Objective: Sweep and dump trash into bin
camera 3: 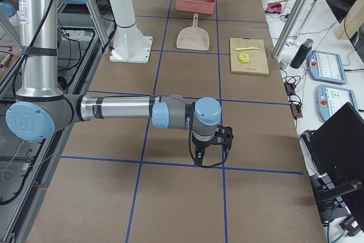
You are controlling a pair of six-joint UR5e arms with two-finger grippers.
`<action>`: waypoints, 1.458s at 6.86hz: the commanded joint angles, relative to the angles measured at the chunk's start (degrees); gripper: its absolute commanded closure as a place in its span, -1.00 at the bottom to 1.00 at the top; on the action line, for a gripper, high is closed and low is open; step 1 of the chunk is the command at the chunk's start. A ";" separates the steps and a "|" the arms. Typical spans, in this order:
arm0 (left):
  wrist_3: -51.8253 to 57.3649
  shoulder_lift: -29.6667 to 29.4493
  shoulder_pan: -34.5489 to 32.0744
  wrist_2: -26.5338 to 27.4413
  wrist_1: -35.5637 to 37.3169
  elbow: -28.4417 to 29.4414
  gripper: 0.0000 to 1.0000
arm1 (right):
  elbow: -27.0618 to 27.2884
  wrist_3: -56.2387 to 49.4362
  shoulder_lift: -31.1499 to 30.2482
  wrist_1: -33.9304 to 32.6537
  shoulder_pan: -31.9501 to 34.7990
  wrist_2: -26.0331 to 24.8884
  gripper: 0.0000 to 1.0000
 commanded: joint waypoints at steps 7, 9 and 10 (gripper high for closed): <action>-26.01 -4.22 -1.64 -12.54 0.54 3.87 -0.98 | -0.33 0.01 0.09 0.00 -0.05 0.23 -1.00; -25.76 -5.28 -1.46 -12.30 3.51 4.04 -0.98 | -0.33 0.01 0.09 0.00 -0.05 0.23 -1.00; -25.32 -5.72 -1.37 -12.29 3.53 3.86 -0.98 | -0.33 0.10 0.09 0.00 -0.05 0.23 -1.00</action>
